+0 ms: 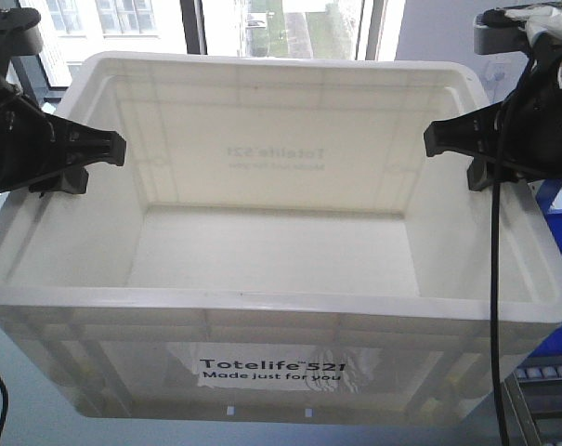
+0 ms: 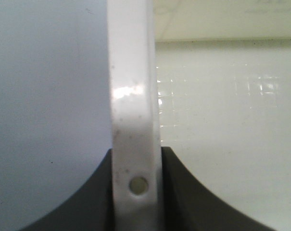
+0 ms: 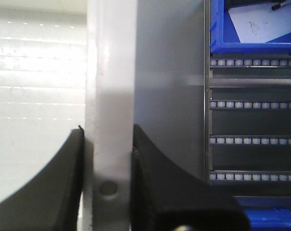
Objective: Move bin from left to right shelf
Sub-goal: 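Drive the base while holding the tote with both grippers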
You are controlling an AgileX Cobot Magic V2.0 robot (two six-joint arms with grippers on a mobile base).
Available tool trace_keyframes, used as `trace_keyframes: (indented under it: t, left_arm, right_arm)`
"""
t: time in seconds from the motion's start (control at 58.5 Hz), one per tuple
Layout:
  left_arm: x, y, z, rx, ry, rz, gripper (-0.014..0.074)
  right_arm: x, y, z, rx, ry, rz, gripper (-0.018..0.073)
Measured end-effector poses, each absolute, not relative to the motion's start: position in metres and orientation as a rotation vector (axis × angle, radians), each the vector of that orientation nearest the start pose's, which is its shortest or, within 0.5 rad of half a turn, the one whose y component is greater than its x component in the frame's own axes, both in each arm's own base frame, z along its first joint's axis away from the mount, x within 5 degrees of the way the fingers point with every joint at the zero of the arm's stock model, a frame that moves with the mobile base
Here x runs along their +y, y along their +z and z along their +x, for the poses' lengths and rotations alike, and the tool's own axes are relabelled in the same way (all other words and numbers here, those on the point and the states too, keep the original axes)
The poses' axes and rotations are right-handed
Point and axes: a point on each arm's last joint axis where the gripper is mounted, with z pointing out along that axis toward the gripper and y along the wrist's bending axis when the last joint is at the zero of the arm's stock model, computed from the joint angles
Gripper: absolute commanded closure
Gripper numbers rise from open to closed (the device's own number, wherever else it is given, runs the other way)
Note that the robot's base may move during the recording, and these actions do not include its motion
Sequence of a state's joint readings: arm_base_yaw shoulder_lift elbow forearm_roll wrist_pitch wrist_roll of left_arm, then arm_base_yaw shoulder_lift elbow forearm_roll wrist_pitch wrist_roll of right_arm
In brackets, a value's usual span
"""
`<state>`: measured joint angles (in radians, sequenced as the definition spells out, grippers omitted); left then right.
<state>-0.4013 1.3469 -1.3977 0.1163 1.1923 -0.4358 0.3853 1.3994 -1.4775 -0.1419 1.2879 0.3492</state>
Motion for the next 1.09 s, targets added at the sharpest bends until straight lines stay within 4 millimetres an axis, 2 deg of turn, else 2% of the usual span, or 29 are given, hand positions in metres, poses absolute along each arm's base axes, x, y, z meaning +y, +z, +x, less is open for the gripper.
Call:
trace_keyframes:
  t: [1.094]
  left_arm:
    - [-0.0947, 0.3847, 0.2481, 2.616, -0.141, -0.026, 0.0603]
  right_arm:
    - [0.0909, 0.3897, 0.2576, 2.670, 0.034, -0.060, 0.0547]
